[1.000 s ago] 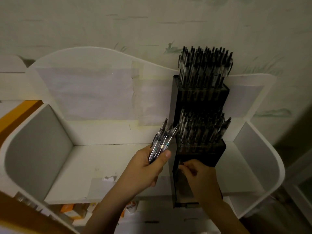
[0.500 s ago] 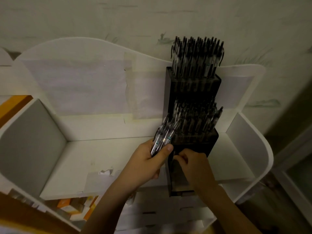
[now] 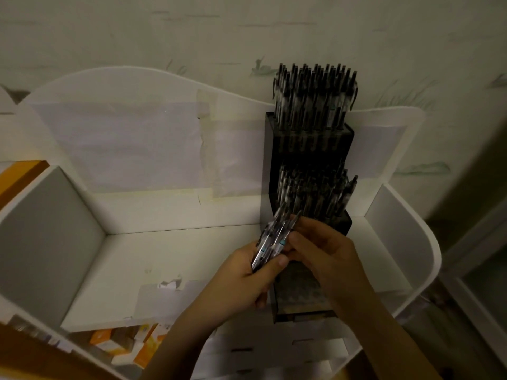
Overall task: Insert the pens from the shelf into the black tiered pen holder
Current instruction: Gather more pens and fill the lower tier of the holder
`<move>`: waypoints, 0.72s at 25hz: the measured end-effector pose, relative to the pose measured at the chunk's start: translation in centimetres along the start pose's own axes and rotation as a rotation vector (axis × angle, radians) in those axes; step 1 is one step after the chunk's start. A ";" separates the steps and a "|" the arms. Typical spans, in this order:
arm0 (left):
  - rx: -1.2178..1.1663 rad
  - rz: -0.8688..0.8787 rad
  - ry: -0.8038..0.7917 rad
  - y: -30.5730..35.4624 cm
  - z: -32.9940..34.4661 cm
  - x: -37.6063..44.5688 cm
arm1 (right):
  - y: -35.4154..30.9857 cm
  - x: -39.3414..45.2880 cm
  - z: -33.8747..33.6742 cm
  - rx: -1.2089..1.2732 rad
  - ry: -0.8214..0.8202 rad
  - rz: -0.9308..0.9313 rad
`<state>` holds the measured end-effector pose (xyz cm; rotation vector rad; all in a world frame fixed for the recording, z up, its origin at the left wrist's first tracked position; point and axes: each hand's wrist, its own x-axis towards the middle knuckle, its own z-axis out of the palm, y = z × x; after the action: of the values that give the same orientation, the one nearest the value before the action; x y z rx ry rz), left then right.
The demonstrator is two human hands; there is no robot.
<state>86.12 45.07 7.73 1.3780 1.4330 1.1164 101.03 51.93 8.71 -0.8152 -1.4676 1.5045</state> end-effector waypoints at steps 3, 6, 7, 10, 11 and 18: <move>-0.002 0.003 -0.004 0.0 0.1 0.0 | -0.1 -0.2 -0.3 0.016 0.068 -0.001; 0.020 0.015 -0.019 -0.1 -0.1 0.2 | -0.7 -0.2 -0.8 0.021 0.145 0.015; 0.030 0.011 -0.022 -0.1 -0.1 0.2 | -1.0 0.0 -1.2 0.061 0.180 0.027; 0.060 -0.021 0.012 -0.3 -0.5 0.1 | -2.4 0.5 -2.6 0.123 0.281 -0.027; 0.072 -0.032 0.032 -0.4 -0.7 0.2 | -2.8 0.5 -3.0 0.080 0.307 -0.073; 0.116 -0.068 0.129 -0.8 -1.3 0.8 | 0.7 0.3 -3.5 -0.440 0.360 -0.321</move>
<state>84.59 45.75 7.28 1.3466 1.6476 1.1104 103.95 53.68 7.73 -0.9907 -1.5793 0.7584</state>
